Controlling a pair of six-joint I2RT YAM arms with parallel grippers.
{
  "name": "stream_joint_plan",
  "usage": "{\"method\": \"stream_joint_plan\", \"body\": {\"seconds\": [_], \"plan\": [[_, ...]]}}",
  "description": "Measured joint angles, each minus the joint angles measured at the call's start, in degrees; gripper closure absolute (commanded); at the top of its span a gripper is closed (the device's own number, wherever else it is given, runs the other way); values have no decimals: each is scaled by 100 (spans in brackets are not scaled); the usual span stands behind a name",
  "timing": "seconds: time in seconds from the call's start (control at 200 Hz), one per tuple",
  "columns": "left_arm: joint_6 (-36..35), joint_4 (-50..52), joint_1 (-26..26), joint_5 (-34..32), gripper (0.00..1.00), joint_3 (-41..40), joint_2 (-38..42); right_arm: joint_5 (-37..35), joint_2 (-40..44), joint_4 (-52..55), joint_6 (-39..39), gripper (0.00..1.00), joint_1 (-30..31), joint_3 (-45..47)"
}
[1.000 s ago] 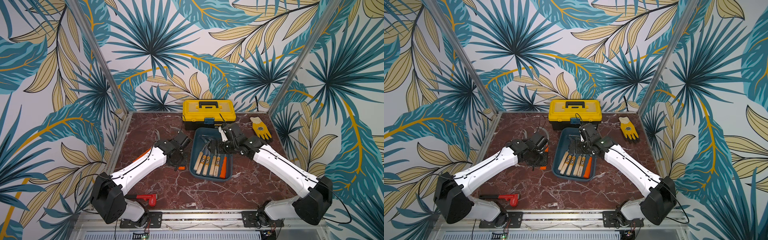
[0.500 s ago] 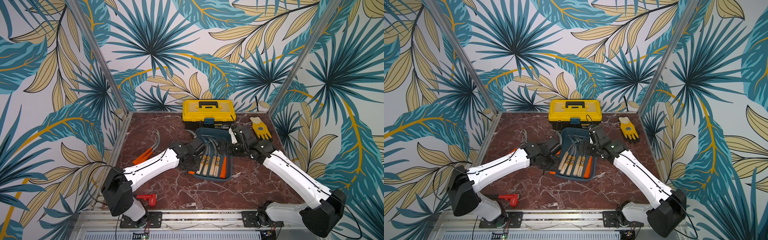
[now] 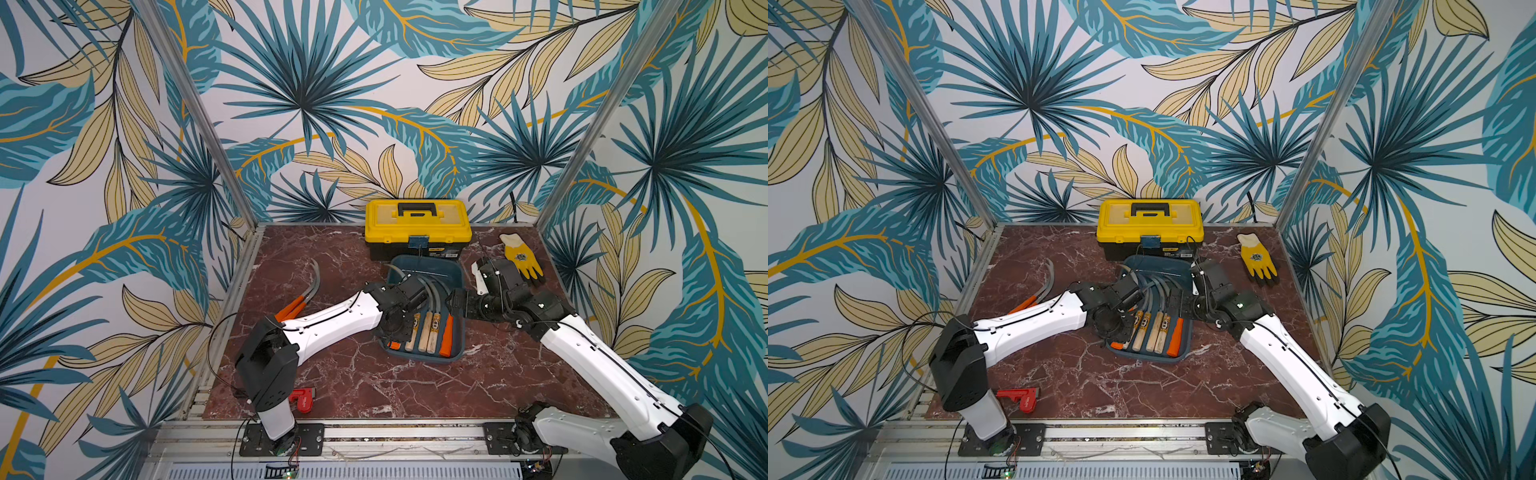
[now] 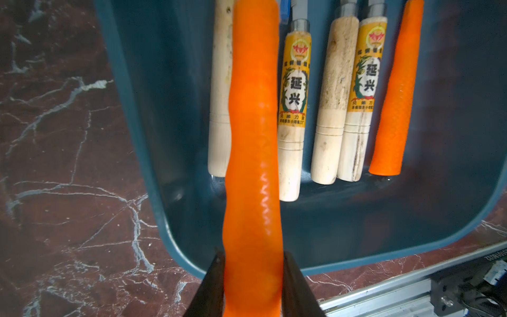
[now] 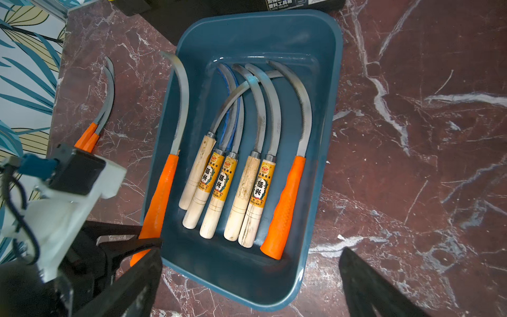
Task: Put small sickles into storage boxes
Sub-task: Place the sickle in the storage box.
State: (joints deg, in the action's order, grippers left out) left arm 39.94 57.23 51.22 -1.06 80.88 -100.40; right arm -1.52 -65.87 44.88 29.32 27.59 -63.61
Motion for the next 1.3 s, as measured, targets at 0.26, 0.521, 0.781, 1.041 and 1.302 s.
{"method": "stream_joint_plan", "body": {"seconds": [0.26, 0.521, 0.781, 1.041, 1.302], "plan": [[-267, -9, -118, 24, 100, 319, -638, -4, 31, 125, -20, 0, -66, 2], [-610, -35, -570, 107, 100, 581, -1080, 4, -4, 168, -83, 0, -160, -2], [-863, -68, -675, 151, 100, 758, -1453, 28, -136, 170, -131, 1, -251, -2], [-962, -63, -365, 42, 100, 874, -1600, 31, -136, 168, -129, 0, -297, -2], [-986, -63, -229, -9, 100, 874, -1606, 46, -136, 168, -129, 1, -323, -2]]}}
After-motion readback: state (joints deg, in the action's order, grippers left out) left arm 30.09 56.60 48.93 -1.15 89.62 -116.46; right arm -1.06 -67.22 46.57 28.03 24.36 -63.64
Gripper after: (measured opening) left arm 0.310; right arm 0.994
